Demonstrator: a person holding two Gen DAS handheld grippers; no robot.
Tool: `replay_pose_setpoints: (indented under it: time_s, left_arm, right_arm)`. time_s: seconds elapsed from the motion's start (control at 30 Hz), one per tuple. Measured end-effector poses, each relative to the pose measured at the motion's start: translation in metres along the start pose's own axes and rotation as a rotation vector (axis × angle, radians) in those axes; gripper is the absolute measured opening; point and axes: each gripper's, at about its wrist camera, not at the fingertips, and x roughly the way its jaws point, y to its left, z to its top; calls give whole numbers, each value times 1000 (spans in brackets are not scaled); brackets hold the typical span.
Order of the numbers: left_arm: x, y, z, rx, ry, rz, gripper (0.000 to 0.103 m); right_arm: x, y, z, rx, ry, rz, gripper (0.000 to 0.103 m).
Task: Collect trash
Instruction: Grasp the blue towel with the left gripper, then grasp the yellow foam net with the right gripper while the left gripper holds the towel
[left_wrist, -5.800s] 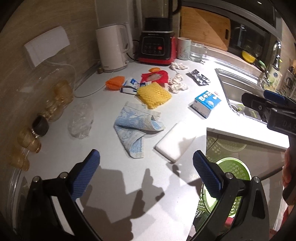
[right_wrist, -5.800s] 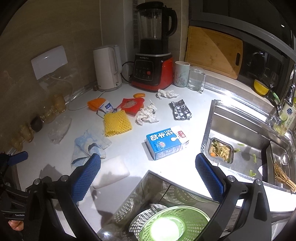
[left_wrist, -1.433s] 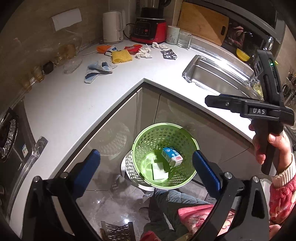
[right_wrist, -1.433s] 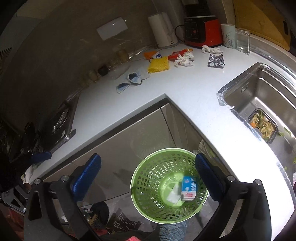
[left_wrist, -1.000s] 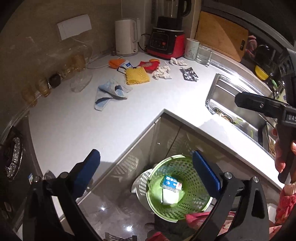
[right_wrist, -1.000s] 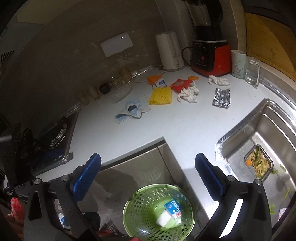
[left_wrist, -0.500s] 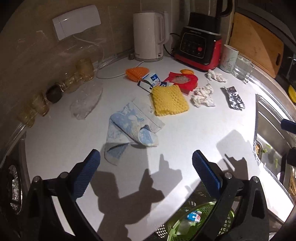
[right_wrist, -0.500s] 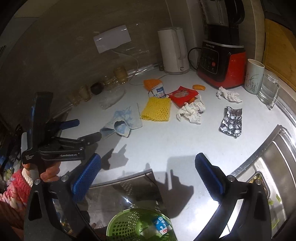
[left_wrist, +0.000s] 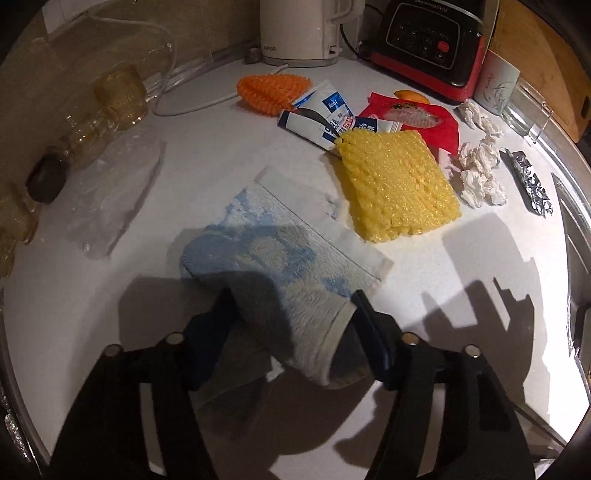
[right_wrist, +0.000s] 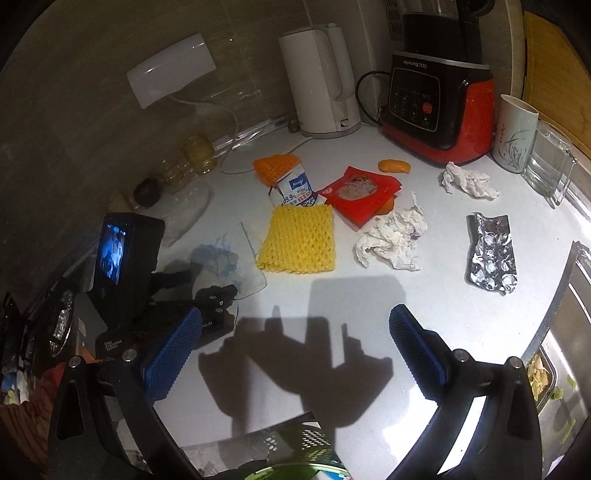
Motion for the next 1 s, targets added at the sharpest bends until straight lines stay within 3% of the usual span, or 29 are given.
replay_pose_setpoints:
  time_s: [0.2, 0.63, 0.83, 0.9, 1.0]
  left_arm:
    - [0, 12, 1, -20, -26, -44, 18]
    - [-9, 39, -1, -40, -49, -45, 14]
    - [-2, 42, -3, -42, -51, -47, 14]
    - [-2, 42, -4, -42, -55, -49, 14]
    - [-7, 42, -5, -49, -70, -53, 13]
  right_arm:
    - [28, 19, 12, -15, 8, -51, 101]
    - [146, 32, 44, 65, 67, -149, 97]
    - [175, 36, 46, 25, 99, -265, 66]
    - [173, 38, 44, 2, 89, -286, 32]
    - [164, 34, 39, 24, 79, -244, 20]
